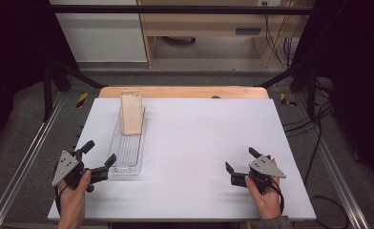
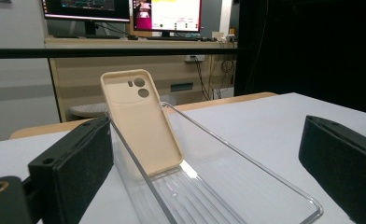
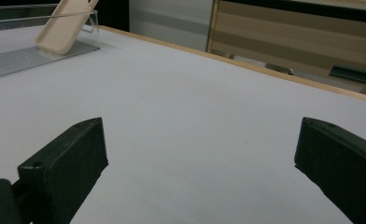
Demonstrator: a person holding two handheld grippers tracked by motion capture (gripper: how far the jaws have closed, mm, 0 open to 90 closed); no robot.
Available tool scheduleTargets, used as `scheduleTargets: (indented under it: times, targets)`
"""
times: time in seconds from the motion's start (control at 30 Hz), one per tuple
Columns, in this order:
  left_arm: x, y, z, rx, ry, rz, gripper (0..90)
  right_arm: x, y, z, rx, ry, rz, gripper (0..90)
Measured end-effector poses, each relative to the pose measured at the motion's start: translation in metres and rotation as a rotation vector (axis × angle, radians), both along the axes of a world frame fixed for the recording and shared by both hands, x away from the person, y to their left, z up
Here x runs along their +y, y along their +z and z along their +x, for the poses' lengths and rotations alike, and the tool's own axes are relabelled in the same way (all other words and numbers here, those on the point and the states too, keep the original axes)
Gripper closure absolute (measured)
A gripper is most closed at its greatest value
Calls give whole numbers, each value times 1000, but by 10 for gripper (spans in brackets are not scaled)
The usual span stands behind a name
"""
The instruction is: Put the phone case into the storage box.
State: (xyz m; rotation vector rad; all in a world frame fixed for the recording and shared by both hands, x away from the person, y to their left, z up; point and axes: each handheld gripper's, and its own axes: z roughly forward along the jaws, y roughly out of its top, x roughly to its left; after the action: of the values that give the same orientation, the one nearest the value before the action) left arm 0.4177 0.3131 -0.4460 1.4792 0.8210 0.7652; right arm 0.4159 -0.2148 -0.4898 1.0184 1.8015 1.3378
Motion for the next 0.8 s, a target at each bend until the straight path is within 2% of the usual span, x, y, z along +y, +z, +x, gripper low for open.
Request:
scheduleTargets:
  times: [0.17,0.23,0.5,0.8]
  targets:
    - [0,-3,-1,3,-4,2,31,0,0,0,-2,-1,-1,24]
    - [0,-4,-1,3,-7,-12,31,0,0,0,-3,-1,-1,24]
    - [2,-11,0,-6,-9,-3,34,-1,0,0,-16,-3,-7,24]
    - [3,-17,-1,-30,-11,43,37,-2,-1,0,-31,-12,-10,24]
